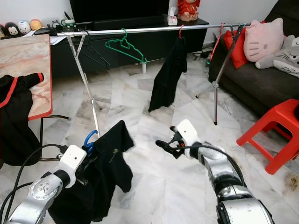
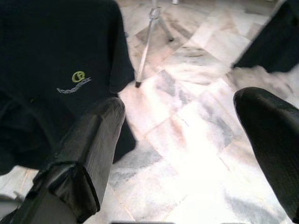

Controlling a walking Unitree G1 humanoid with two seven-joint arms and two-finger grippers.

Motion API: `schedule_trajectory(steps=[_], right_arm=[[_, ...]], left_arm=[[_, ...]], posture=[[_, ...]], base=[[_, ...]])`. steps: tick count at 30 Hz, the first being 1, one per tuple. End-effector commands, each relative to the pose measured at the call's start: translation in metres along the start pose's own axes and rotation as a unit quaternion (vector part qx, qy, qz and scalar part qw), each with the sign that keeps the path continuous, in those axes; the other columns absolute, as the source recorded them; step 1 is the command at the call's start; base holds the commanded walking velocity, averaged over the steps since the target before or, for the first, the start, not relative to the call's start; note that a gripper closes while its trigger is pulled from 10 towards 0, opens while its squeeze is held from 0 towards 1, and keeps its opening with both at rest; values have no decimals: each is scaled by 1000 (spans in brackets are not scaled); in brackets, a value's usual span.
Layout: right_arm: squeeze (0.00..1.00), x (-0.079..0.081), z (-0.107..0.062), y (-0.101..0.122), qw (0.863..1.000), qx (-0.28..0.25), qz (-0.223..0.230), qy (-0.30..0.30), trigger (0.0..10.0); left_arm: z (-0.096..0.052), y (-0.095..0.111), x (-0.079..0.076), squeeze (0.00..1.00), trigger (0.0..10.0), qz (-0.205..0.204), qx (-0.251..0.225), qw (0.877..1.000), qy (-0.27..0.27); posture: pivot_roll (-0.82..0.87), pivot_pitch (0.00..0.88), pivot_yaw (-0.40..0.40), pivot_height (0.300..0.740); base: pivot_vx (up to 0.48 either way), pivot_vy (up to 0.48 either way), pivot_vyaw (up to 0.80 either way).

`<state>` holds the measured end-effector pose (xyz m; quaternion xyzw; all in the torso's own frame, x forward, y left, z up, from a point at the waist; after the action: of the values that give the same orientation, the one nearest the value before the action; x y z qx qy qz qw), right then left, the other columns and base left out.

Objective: Hang hanger

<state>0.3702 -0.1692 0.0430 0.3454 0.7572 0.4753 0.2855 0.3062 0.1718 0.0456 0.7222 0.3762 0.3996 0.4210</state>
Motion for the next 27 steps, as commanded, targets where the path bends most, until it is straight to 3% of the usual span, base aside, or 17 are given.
schedule_trajectory(steps=[1,2,3,5,7,8,11,14,17,23,25,27], right_arm=[[0,-10,-5,-14,998,19,34,-55,10000],[0,-18,-13,-37,990,56,60,-112,10000],[0,-18,-13,-37,990,56,60,-112,10000],[0,-26,-27,-66,974,108,86,-178,10000],[0,-5,-42,-114,957,184,104,-201,10000],[0,14,-52,-144,943,232,122,-207,10000],[0,14,-52,-144,943,232,122,-207,10000],[0,37,-61,-168,932,276,128,-196,10000],[0,45,-63,-175,930,287,128,-192,10000],[0,44,-72,-184,919,307,127,-211,10000],[0,39,-82,-190,909,322,131,-231,10000],[0,39,-84,-192,908,326,129,-232,10000]], left_arm=[[-4,11,10,0,4392,4,-30,999,29],[-8,9,15,0,9608,-3,-32,998,46],[-8,9,15,0,9608,-3,-32,998,46],[-13,7,20,0,10000,-10,-34,997,66],[-23,-1,20,0,10000,-40,-36,995,87],[-31,-7,21,0,10000,-59,-39,992,103],[-31,-7,21,0,10000,-59,-39,992,103],[-38,-16,23,0,10000,-65,-34,990,121],[-42,-20,25,0,10000,-65,-31,988,134],[-59,-24,37,0,10000,-33,-29,983,180],[-68,-22,47,0,10000,12,-32,978,207],[-70,-23,48,0,10000,17,-29,977,211]], posture=[[-57,0,-6,732],[-59,0,-2,732],[-59,0,-2,732],[-60,0,0,732],[-47,0,4,732],[-43,0,6,732],[-43,0,6,732],[-20,0,2,732],[-20,0,6,732],[-23,0,13,732],[-15,0,16,732],[-15,0,18,732]], base=[[0,0,0],[0,0,0],[0,0,0],[0,0,0],[0,0,0],[0,0,0],[0,0,0],[0,0,0],[0,0,0],[0,0,0],[0,0,0],[0,0,0]])
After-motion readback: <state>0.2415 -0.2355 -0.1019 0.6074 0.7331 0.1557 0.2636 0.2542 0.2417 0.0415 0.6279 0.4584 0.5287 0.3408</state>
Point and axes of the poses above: a point about 5 cm out from each wrist's last joint towards the gripper, its own z axis pointing out of the wrist towards the gripper, its own y axis along the axis of the wrist's last joint, x = y × z, the point moved 5 cm from there along z, pointing out of the wrist towards the gripper, and after that the axes turned 3 degrees about -z, right-handed, at the moved point
